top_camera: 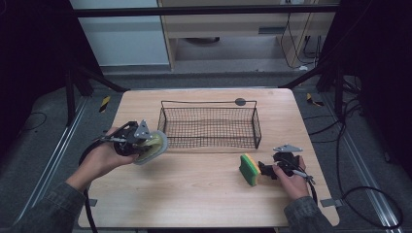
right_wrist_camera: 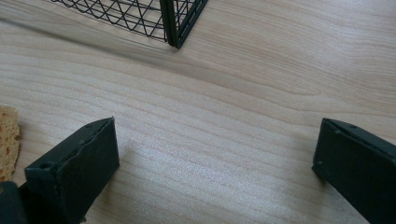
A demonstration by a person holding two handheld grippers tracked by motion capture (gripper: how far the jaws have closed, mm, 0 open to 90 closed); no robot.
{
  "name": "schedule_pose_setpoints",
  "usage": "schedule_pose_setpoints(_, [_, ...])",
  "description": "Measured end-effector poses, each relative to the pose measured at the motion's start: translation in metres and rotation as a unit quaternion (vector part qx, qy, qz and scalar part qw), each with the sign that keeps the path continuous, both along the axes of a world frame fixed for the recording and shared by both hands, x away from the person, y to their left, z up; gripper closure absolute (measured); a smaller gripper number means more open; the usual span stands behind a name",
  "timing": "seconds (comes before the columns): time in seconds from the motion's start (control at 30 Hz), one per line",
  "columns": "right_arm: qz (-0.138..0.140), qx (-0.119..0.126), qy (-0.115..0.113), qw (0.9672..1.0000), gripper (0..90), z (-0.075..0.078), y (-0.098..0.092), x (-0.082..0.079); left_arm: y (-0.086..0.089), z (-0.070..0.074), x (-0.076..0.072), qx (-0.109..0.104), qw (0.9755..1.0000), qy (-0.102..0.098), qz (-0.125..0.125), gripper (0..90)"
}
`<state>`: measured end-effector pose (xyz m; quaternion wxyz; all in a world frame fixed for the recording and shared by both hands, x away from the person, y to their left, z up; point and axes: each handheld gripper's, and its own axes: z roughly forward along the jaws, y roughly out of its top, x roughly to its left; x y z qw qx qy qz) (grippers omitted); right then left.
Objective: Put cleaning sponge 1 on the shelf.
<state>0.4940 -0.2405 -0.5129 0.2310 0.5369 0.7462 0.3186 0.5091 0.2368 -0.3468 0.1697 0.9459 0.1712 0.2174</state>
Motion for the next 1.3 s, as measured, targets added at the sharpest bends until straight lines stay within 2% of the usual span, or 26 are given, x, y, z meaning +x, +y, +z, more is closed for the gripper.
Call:
schedule_pose_setpoints(0.2, [0.001,0.001,0.000,1.0000,0.5,0.000,0.000,0.000,-0.009,0.015,0.013,0.013,0.9993,-0.011,-0.033,70.4])
schedule_pose_setpoints(0.3, [0.000,0.000,0.000,1.0000,0.6,0.000,0.000,0.002,-0.017,0.021,0.016,0.019,0.9986,-0.026,-0.043,70.4])
schedule_pose_setpoints(0.43, [0.001,0.001,-0.001,1.0000,1.3,0.000,0.000,0.001,-0.027,0.024,0.018,0.020,0.9979,-0.043,-0.044,70.4])
schedule_pose_setpoints(0.6, [0.004,-0.001,-0.002,1.0000,2.1,0.001,-0.002,0.000,-0.034,0.024,0.019,0.043,0.9962,-0.067,-0.035,70.4])
schedule_pose_setpoints(0.73, [0.006,0.001,-0.003,1.0000,2.2,0.000,-0.004,-0.002,-0.038,0.032,0.023,0.053,0.9942,-0.082,-0.046,70.3])
schedule_pose_setpoints(0.9, [0.010,-0.002,-0.003,0.9999,1.9,0.000,-0.005,-0.001,-0.041,0.040,0.035,0.055,0.9926,-0.094,-0.055,70.3])
schedule_pose_setpoints(1.07, [0.012,-0.002,-0.003,0.9999,1.9,0.000,-0.005,-0.001,-0.045,0.044,0.045,0.049,0.9916,-0.104,-0.060,70.3])
schedule_pose_setpoints(1.13, [0.011,-0.002,-0.003,0.9999,2.0,0.000,-0.005,-0.001,-0.047,0.046,0.047,0.053,0.9905,-0.110,-0.064,70.3])
schedule_pose_setpoints(1.3, [0.011,-0.001,-0.003,0.9999,2.0,0.000,-0.005,-0.002,-0.050,0.048,0.055,0.043,0.9892,-0.114,-0.081,70.3])
